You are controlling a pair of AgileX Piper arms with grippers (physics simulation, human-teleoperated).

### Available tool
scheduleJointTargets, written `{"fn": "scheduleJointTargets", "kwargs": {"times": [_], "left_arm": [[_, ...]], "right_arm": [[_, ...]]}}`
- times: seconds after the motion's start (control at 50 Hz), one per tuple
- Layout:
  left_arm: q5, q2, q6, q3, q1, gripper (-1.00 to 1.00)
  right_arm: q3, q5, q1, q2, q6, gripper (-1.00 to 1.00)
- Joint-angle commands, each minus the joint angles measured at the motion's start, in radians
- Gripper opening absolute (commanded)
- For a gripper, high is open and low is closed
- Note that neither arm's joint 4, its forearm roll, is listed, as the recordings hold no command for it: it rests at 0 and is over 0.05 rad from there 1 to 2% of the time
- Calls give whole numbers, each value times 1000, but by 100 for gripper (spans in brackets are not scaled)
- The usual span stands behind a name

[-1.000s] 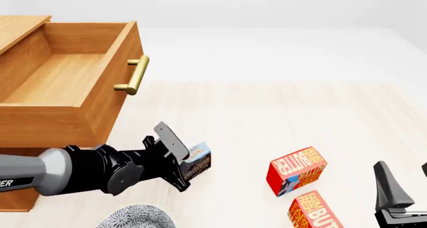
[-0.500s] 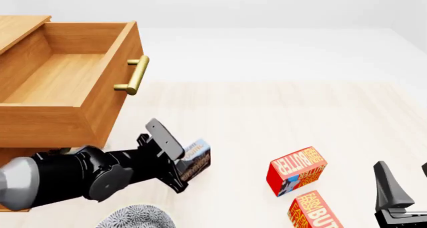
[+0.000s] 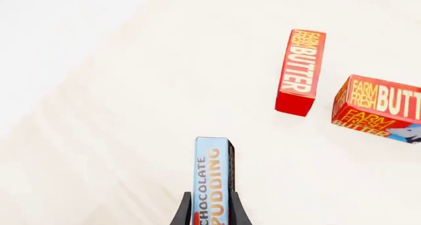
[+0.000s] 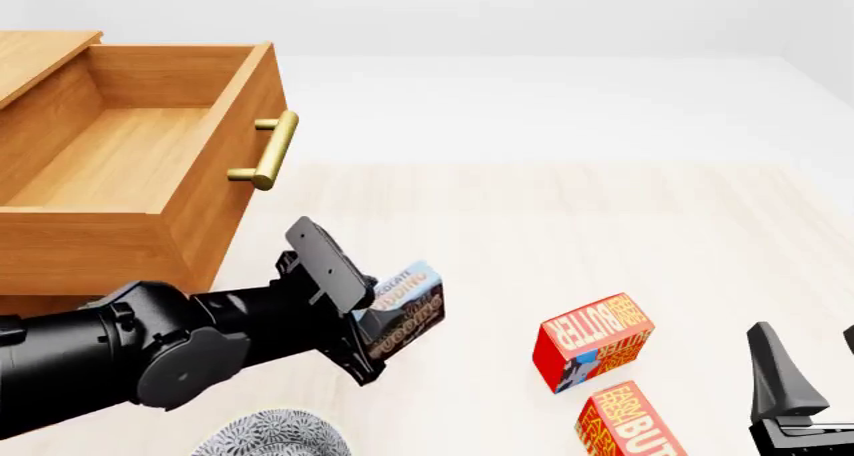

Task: Put the chocolate pudding in the top drawer of the cabinet and close it.

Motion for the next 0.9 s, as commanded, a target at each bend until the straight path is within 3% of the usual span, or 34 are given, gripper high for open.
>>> {"fn": "scheduleJointTargets", "kwargs": {"times": [0.02,0.9], "left_arm": [[48,-55,8,-23,-38,-100],[231,-246,59,-157,-132,-100]], "right_arm": [[0,0,0,0,0,100],[0,0,0,0,0,100]]}}
